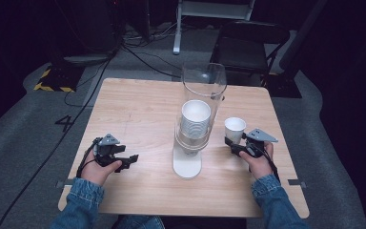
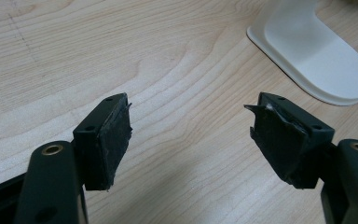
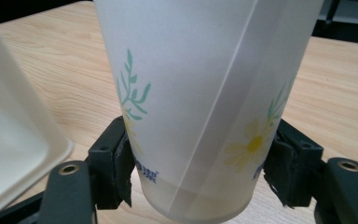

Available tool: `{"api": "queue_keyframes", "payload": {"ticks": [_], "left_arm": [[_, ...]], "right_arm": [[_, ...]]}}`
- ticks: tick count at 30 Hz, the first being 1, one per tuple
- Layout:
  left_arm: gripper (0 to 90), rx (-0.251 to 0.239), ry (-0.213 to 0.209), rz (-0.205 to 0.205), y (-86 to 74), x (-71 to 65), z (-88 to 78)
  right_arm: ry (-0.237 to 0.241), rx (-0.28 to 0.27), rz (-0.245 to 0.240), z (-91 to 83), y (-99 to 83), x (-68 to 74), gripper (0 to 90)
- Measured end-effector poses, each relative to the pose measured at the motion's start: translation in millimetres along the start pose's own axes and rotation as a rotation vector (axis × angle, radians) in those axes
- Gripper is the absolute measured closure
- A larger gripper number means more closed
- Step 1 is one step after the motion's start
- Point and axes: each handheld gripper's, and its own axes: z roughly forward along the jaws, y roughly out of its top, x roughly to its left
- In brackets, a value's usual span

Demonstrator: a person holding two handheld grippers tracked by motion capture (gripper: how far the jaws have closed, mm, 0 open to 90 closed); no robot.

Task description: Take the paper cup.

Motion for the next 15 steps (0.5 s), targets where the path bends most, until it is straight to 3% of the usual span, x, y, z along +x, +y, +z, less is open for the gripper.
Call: {"api": "queue_keyframes", "payload": {"ticks": [7, 15], "left_arm": [[28.0, 0.003, 0.000, 0.007, 0.1, -0.3, 0.7], [28.1, -0.001, -0.002, 0.002, 0.1, -0.6, 0.6]], "right_arm": [[-0.031, 0.019, 0.032, 5.1, -5.1, -5.4, 32.5], [-0.010, 0.067, 0.022, 8.1, -9.8, -3.1, 33.1]]}}
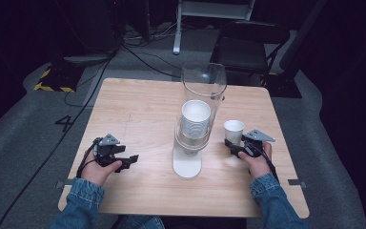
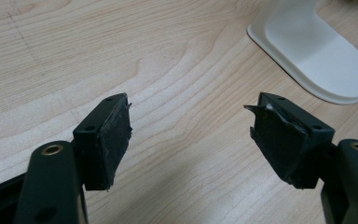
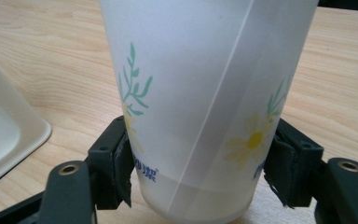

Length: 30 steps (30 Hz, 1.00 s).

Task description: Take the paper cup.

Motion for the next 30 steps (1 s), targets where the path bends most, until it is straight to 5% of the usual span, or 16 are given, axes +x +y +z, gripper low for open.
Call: {"api": "queue_keyframes", "payload": {"ticks": [8, 14, 19, 30], "left_arm": [[28.0, -0.002, 0.000, -0.004, 0.3, -0.4, 0.7], [28.0, 0.003, 0.003, 0.001, 0.5, 0.1, 1.3], [28.0, 0.004, 0.001, -0.004, 0.3, -0.4, 1.8], [27.9, 0.003, 0.001, -0.003, 0.4, -0.1, 1.8]], "right_arm": [[-0.013, 0.040, -0.029, 0.6, -0.6, 2.9, 33.5], [-0.012, 0.073, 0.019, 0.5, -1.4, 2.8, 33.3], [-0.017, 0.123, 0.030, 1.2, -2.2, 2.7, 33.3], [-0.008, 0.133, 0.027, 0.8, -2.7, 3.1, 30.0]]}}
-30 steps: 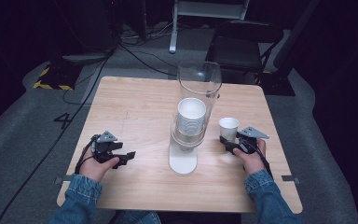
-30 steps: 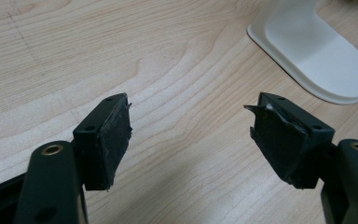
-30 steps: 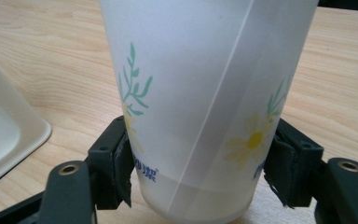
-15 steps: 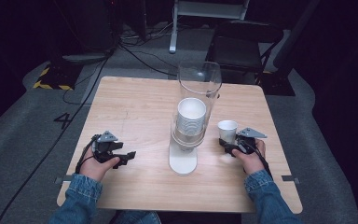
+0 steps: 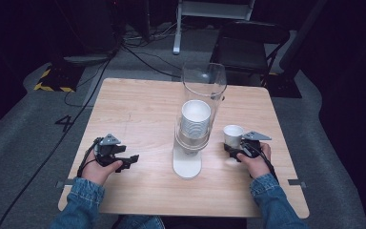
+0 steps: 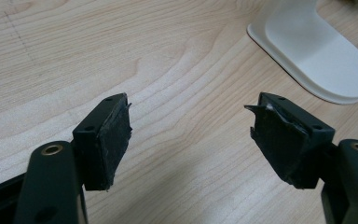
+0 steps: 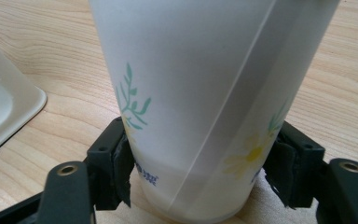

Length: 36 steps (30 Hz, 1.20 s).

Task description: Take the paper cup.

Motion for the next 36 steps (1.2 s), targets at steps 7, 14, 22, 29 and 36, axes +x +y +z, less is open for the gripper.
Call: {"api": "queue_keyframes", "payload": {"ticks": [7, 14, 22, 29, 36], "left_arm": [[27.9, 0.001, -0.001, 0.004, 0.1, 0.7, 0.0], [27.9, 0.002, -0.004, 0.002, 0.3, 1.1, -0.2], [27.5, -0.005, -0.007, -0.009, 0.7, 1.0, 0.9], [27.1, -0.004, -0.007, -0.003, 1.0, 1.0, 1.1], [27.1, -0.011, -0.006, -0.004, 0.0, 1.9, -2.1]], "right_arm": [[-0.018, -0.025, -0.018, -5.2, 0.7, -0.7, 16.0], [-0.023, -0.046, -0.020, -15.4, 2.3, -0.3, 15.7], [-0.042, -0.101, -0.018, -35.8, 4.5, -5.6, 15.7], [-0.013, -0.132, -0.042, -48.7, 8.3, -5.4, 15.6], [0.005, -0.148, -0.106, -63.5, 15.6, -3.8, 15.3]]}}
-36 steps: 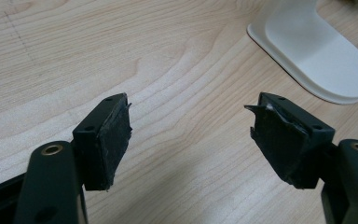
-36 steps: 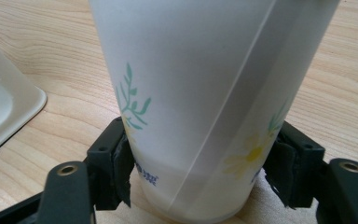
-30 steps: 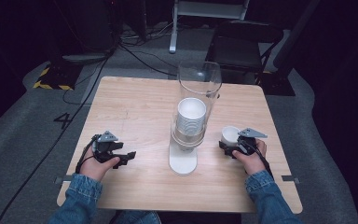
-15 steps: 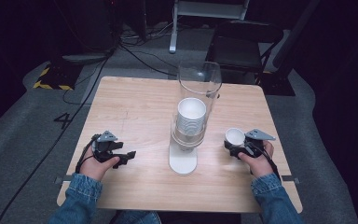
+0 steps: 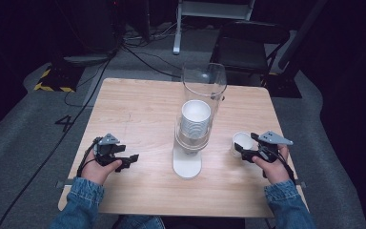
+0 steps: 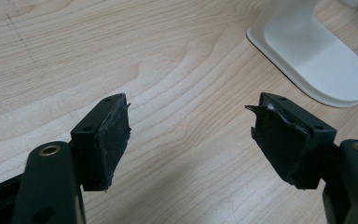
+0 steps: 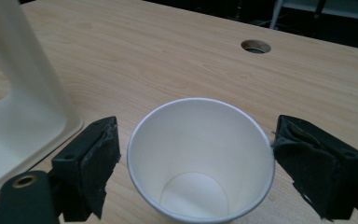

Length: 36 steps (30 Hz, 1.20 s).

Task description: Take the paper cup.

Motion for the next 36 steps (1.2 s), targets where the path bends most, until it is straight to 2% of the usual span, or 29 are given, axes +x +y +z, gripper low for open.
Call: {"api": "queue_keyframes", "payload": {"ticks": [4, 7, 10, 11, 12, 14, 17, 18, 21, 25, 31, 33, 34, 36], "left_arm": [[27.3, -0.008, 0.007, 0.000, -0.1, -2.6, -3.5], [27.1, 0.000, 0.003, 0.029, -1.8, -8.2, -8.5], [26.6, -0.008, 0.007, 0.049, -4.6, -14.4, -14.8], [26.2, -0.007, 0.002, 0.057, -5.4, -16.2, -17.0], [26.2, -0.014, -0.003, 0.053, -6.5, -18.6, -18.5], [26.1, -0.020, -0.013, 0.061, -8.2, -22.3, -21.6], [25.9, -0.020, -0.014, 0.083, -10.7, -28.3, -24.7], [25.6, -0.017, -0.019, 0.086, -11.5, -30.1, -25.7], [25.3, -0.017, -0.016, 0.097, -13.5, -33.7, -27.2], [25.3, -0.013, -0.021, 0.100, -16.4, -34.9, -27.3], [24.8, 0.018, -0.030, 0.097, -24.9, -35.7, -21.9], [23.7, 0.020, -0.008, 0.108, -28.7, -33.4, -19.7], [22.8, 0.027, 0.004, 0.110, -31.3, -32.3, -18.8], [21.7, 0.040, 0.009, 0.104, -36.7, -29.5, -17.3]], "right_arm": [[-0.001, -0.036, -0.003, -8.4, 5.0, 2.6, 15.3], [0.014, -0.059, -0.015, -17.6, 9.3, 8.6, 15.3], [0.049, -0.064, -0.035, -27.2, 12.7, 17.6, 15.3], [0.086, -0.066, -0.053, -32.7, 14.6, 24.8, 15.3], [0.086, -0.066, -0.053, -32.7, 14.6, 24.8, 15.3], [0.130, -0.060, -0.081, -37.4, 15.8, 32.6, 15.4], [0.159, -0.043, -0.098, -42.2, 16.5, 44.1, 15.6], [0.180, -0.031, -0.096, -43.8, 16.4, 50.9, 15.8], [0.201, -0.007, -0.073, -43.1, 14.6, 59.0, 16.0], [0.224, 0.024, -0.044, -39.6, 9.0, 63.3, 16.0], [0.239, 0.073, -0.029, -28.3, -10.9, 64.3, 16.1], [0.240, 0.083, -0.031, -24.6, -19.1, 63.5, 16.0], [0.244, 0.108, -0.021, -20.7, -28.3, 61.0, 16.1], [0.252, 0.120, -0.016, -19.2, -32.7, 59.5, 16.1]]}}
